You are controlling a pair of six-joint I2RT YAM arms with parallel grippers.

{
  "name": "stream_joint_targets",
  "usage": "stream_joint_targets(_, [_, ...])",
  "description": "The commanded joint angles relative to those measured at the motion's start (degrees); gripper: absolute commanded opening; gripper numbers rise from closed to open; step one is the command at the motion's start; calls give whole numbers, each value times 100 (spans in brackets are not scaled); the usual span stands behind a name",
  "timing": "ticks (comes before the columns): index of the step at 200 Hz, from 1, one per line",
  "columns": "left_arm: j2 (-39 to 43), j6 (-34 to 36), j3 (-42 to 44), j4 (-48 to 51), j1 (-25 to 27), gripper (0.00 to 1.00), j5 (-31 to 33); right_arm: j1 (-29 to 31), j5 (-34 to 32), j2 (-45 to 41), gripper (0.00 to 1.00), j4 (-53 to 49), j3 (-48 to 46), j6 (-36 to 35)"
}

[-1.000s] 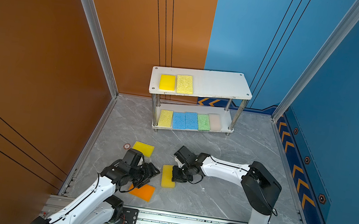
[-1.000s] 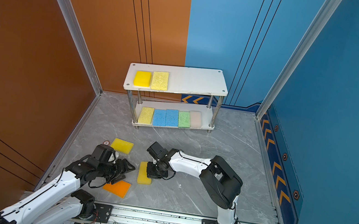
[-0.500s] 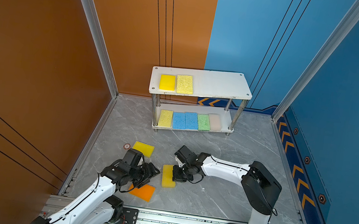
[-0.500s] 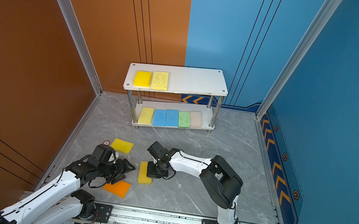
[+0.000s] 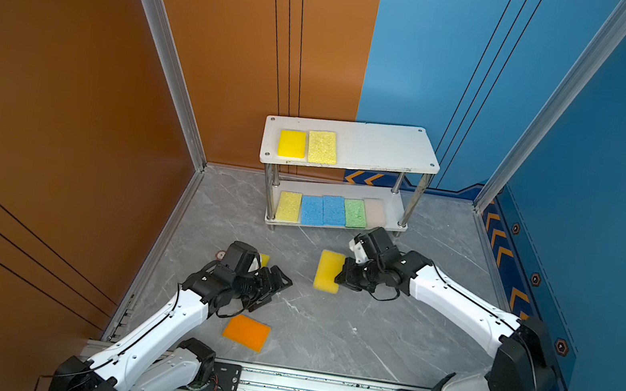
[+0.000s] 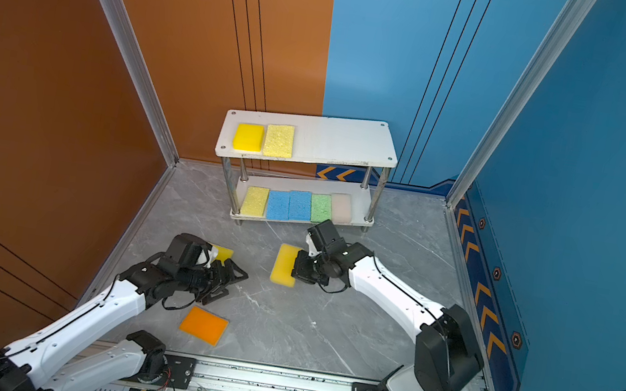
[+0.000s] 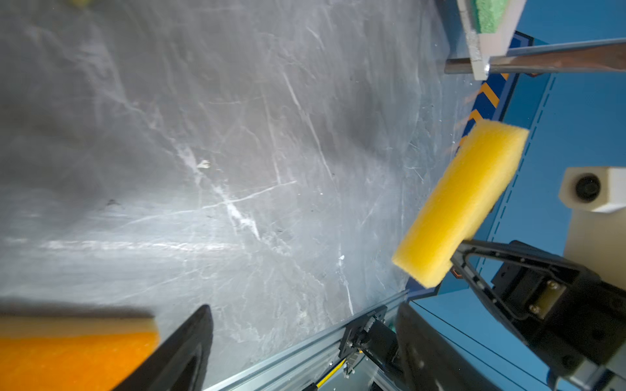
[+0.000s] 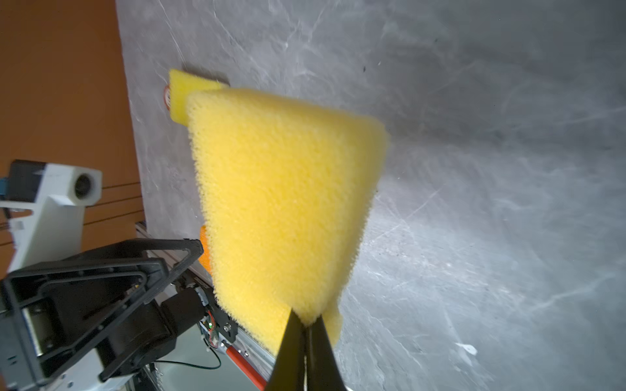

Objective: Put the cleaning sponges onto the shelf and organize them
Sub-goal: 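Lift the yellow foam sponge with the right gripper while the left gripper approaches it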

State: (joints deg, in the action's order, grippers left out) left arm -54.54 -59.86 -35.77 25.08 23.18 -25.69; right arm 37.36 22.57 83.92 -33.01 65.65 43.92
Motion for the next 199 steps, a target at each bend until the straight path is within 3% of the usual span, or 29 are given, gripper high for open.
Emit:
stream_joint_targets(1, [-300,86,-487,-656,307,94,-306,-580,292,-558,0,-804,-43,-335])
stream_joint_targets(7, [-442,86,-614,-780,402,100,-337,-749,394,-673,0,-898,3,-382])
stream_joint_targets(60, [-1398,102,-1755,-1903,1147,98,-780,-1458,1353,-1139,0,-1752,909,-989])
stream_joint_targets(111, [-1643,-8,-2234,-2258,1250,98,-1044,-1265,2041,-1252,0,-1967,1307,-1196])
stream_joint_targets(175, [-1598,-269,-2148,-2522,1338,100,-835,-736,2133,-1022,0,-2392,1611,-1671])
stream_joint_targets(199, [-1555,-352,-2090,-2577,1330,88,-711,-654,2012,-959,0,-2534,1637,-1814])
